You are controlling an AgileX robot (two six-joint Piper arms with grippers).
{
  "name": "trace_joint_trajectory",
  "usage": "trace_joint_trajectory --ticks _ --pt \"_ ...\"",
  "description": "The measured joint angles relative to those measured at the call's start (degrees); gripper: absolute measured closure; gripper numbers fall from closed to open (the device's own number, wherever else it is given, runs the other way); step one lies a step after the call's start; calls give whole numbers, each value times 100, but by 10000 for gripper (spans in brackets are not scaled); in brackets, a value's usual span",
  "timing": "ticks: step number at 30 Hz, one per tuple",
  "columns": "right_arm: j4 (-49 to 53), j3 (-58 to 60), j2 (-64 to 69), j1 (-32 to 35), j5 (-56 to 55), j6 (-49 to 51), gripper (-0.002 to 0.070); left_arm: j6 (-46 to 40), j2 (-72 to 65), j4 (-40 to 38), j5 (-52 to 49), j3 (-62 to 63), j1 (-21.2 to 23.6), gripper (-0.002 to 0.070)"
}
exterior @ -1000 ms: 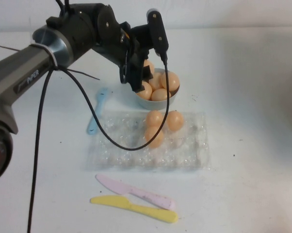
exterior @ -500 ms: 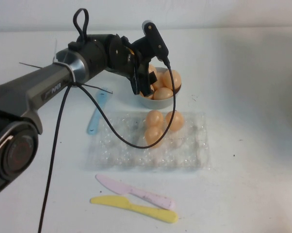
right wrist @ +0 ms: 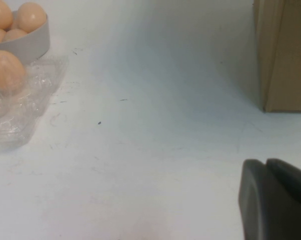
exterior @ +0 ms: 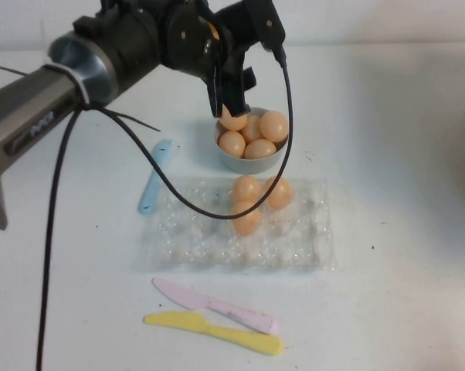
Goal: Take an egg out of the egg box
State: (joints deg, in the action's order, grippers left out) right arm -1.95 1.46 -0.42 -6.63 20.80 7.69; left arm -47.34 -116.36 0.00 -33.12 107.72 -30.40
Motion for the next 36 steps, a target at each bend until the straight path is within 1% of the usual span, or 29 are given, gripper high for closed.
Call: trace_joint_trajectory --ticks 1,3,4,6,8,13,16,21,26,30,36 --pt "0 0 0 0 0 0 694 197 174 65 0 -122 -32 362" --pt "0 0 0 0 0 0 694 662 595 242 21 -467 -102 482" --pt "0 0 0 0 0 0 694 850 898 343 101 -786 -118 559" --pt "0 0 0 0 0 0 694 1162 1379 436 391 -1390 -127 622" --pt "0 0 0 0 0 0 694 1502 1953 492 968 -2129 -127 653" --pt "0 0 0 0 0 0 694 2480 3436 507 2835 -4424 -127 673" --pt "0 0 0 0 0 0 694 2680 4209 296 3405 -5410 -127 675" --pt "0 0 0 0 0 0 694 2729 5322 -200 3741 -6830 -127 676" --pt "0 0 0 0 0 0 694 2729 6257 -717 4229 -7941 -127 676" --pt "0 0 0 0 0 0 694 2729 6976 -1107 4509 -8709 -127 676" --pt "0 0 0 0 0 0 694 2758 7883 -1436 4910 -9585 -127 676"
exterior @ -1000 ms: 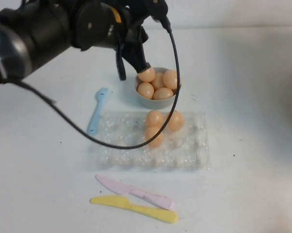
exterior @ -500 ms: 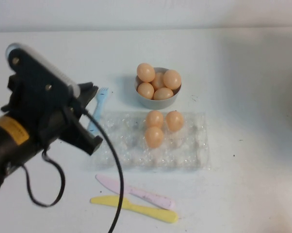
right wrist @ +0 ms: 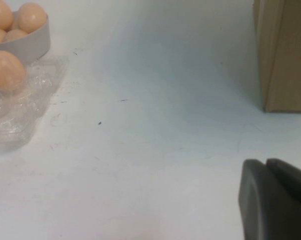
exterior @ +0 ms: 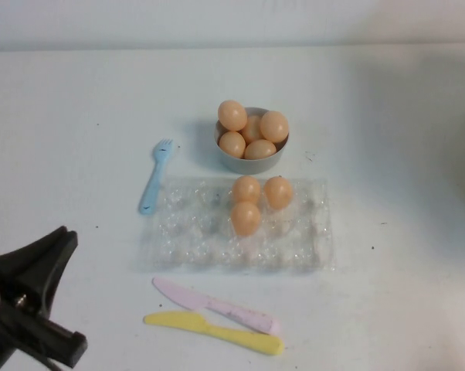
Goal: Take an egg out of the egg box
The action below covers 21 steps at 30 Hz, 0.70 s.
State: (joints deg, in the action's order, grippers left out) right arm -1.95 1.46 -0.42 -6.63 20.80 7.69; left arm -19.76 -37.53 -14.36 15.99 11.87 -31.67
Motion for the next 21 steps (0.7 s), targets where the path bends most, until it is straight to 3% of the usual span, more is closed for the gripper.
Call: trace_joint_trajectory --ticks 7,21 --pt "0 0 0 0 0 0 694 351 615 -372 31 -759 0 676" --pt "0 0 0 0 0 0 694 433 665 -373 -357 -1286 0 677"
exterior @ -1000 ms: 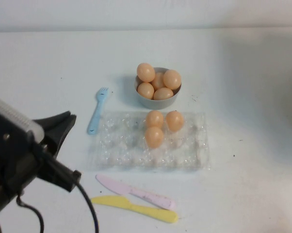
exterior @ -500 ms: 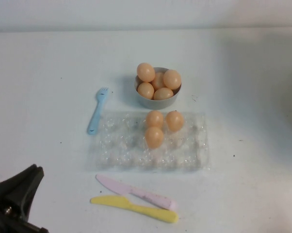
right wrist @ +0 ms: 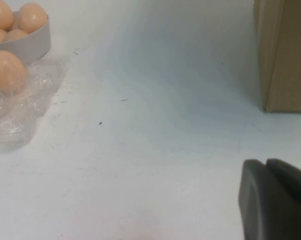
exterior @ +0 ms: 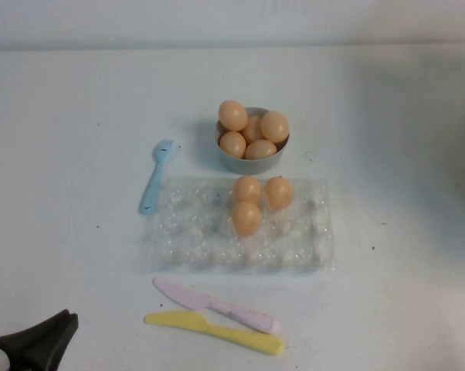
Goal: Take an egg out of the egg box
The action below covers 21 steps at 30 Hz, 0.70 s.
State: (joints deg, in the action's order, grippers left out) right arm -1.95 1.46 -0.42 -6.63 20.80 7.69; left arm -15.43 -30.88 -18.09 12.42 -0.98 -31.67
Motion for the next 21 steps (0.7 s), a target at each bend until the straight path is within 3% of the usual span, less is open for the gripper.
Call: trace_joint_trajectory --ticks 6,21 --pt "0 0 0 0 0 0 694 0 326 32 -710 -35 281 677" --pt "0 0 0 0 0 0 694 26 3041 784 -2741 -35 2595 677"
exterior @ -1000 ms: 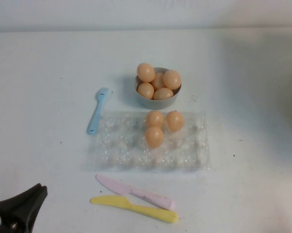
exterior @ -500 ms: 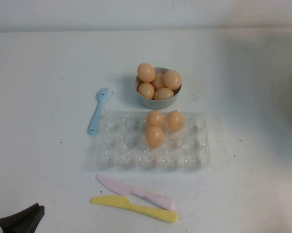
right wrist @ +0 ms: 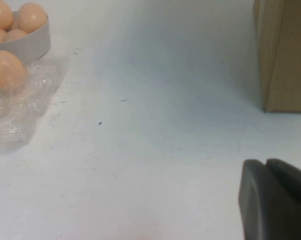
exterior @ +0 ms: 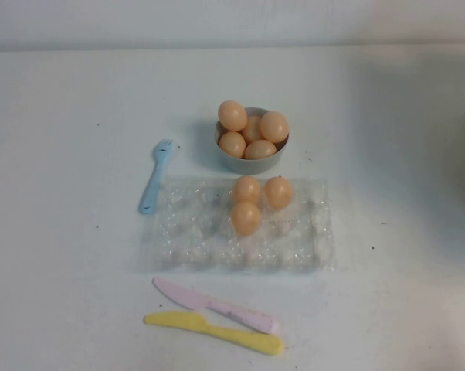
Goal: Take an egg out of the egg box
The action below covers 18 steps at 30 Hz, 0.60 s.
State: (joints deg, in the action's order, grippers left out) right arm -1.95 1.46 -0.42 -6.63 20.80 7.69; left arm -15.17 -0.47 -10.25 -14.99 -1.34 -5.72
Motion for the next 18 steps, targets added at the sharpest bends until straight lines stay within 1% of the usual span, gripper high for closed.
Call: trace_joint_trajectory --ticks 3,6,8,18 --pt "0 0 0 0 0 0 694 0 103 76 -493 -4 374 677" --pt "0 0 0 0 11 0 694 17 106 88 -642 -14 601 677" --pt "0 0 0 0 11 0 694 38 106 88 -642 -14 665 677" --pt "0 0 0 0 11 0 694 38 106 88 -646 -14 677 677"
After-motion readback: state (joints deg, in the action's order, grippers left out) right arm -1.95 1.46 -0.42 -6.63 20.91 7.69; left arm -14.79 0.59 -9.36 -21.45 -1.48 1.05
